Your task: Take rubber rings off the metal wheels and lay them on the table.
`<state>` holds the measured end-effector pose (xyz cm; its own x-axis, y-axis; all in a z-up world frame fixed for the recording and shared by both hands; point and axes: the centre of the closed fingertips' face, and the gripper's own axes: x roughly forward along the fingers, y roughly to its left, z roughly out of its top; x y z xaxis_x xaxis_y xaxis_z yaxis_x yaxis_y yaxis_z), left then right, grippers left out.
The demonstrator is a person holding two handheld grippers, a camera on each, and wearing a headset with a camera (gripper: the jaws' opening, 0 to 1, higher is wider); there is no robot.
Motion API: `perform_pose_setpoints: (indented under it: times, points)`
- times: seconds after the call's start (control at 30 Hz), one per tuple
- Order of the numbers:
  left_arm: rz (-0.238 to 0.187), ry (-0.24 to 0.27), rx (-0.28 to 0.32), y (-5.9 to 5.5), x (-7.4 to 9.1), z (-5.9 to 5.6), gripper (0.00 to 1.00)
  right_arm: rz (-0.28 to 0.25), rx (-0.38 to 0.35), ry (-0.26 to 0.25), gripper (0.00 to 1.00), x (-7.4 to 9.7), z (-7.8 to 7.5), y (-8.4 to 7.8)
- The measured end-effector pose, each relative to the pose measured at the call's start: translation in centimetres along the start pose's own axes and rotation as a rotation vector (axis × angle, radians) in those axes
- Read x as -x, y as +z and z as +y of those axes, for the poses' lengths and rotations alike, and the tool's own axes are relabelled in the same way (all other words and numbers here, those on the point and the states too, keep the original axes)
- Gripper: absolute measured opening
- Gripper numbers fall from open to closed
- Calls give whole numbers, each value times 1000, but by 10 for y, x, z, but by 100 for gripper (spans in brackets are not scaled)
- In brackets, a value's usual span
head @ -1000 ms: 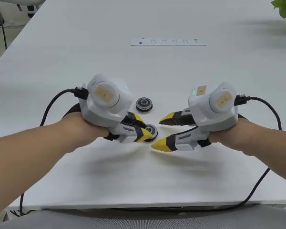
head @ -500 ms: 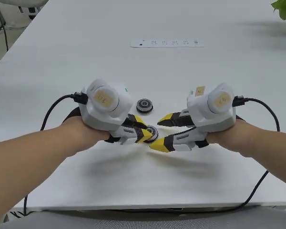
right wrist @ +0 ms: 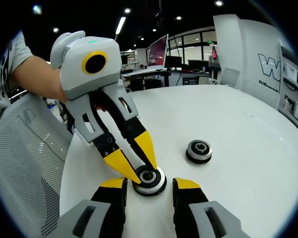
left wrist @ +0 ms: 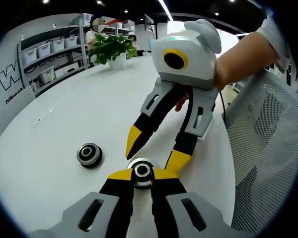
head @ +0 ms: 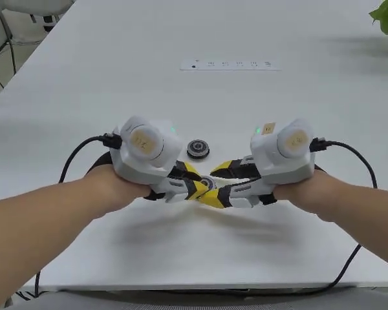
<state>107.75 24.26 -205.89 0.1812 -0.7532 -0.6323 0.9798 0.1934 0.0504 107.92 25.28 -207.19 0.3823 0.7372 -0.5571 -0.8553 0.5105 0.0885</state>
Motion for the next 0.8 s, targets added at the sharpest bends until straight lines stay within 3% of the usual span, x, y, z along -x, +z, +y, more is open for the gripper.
perform_pose_setpoints:
  times: [0.3,0.8]
  points:
    - [-7,6,7,-1,0,-1,7,2,-67,10,27,1,2,-5]
    - [-7,11,8,-1,-1,-1,7,21,-51,2,20,8,2,-8]
